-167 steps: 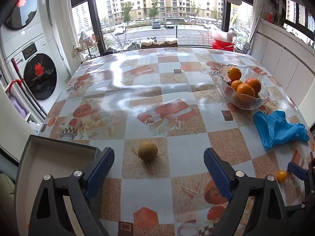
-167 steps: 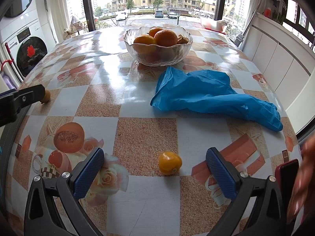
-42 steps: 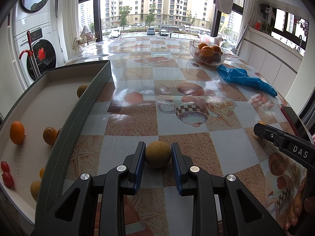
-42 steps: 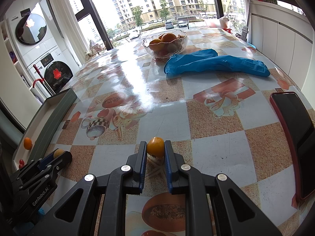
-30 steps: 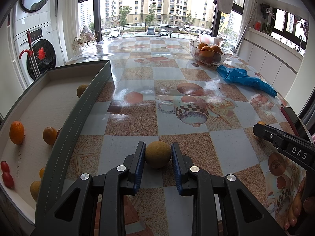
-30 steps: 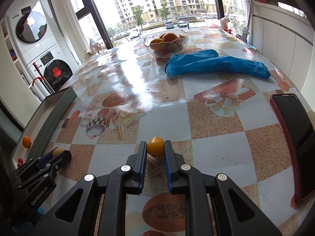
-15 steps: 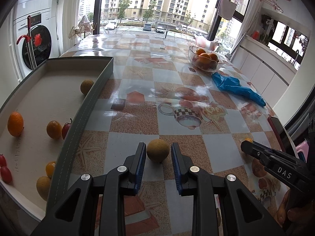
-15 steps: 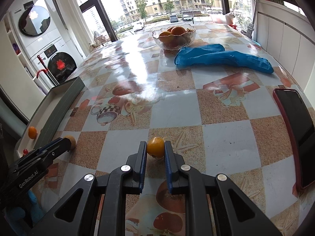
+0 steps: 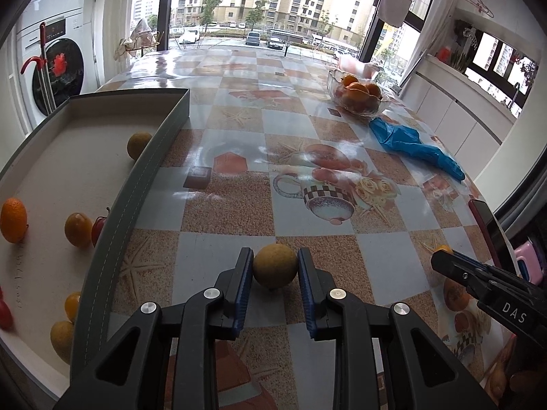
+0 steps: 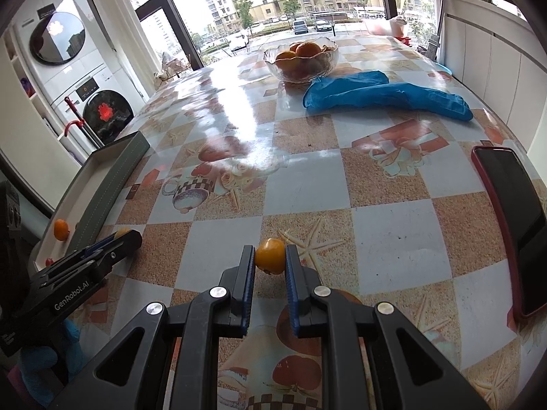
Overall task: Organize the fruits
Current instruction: 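Carry both fruits over the grey tray and open both tools to drop them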
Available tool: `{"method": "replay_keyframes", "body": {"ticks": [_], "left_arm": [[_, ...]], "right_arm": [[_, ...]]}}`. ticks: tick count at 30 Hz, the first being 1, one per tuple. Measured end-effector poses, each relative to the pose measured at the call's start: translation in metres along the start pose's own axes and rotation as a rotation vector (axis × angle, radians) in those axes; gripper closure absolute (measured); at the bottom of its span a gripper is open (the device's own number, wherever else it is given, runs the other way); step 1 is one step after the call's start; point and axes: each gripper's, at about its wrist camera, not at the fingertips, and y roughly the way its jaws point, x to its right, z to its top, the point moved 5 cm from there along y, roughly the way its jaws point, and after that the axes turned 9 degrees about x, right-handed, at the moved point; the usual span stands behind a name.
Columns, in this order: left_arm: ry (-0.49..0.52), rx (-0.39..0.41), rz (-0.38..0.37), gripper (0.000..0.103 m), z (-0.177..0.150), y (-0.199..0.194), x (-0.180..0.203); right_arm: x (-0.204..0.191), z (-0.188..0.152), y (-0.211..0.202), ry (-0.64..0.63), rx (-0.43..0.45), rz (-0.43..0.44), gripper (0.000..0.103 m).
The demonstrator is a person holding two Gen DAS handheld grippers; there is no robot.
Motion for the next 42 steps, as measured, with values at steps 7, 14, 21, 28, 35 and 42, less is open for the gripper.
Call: {"method": "replay_keyframes", "body": {"ticks": [7, 14, 21, 28, 35, 42], "left_arm": [[-0.018, 0.077, -0.006, 0.075, 0.024, -0.031, -0.007], [-0.022, 0.157, 0.099, 0.075, 0.040, -0.058, -0.046], [-0.055, 0.179, 0.211, 0.075, 0.041, -0.071, -0.099], [-0.117, 0.166, 0.273, 0.075, 0.032, -0.070, -0.141], [-0.155, 0.128, 0.297, 0.075, 0.023, -0.061, -0.163], [-0.135, 0.131, 0.306, 0.075, 0.024, -0.060, -0.163]], "right_arm": [[-0.014, 0.014, -0.004, 0.006, -0.002, 0.035, 0.084], [-0.063, 0.022, 0.004, -0.066, -0.020, 0.089, 0.084], [-0.135, 0.021, 0.022, -0.169, -0.064, 0.178, 0.084], [-0.210, 0.022, 0.038, -0.274, -0.094, 0.265, 0.084], [-0.258, 0.016, 0.058, -0.352, -0.136, 0.302, 0.084], [-0.274, 0.006, 0.074, -0.388, -0.195, 0.301, 0.084]]}}
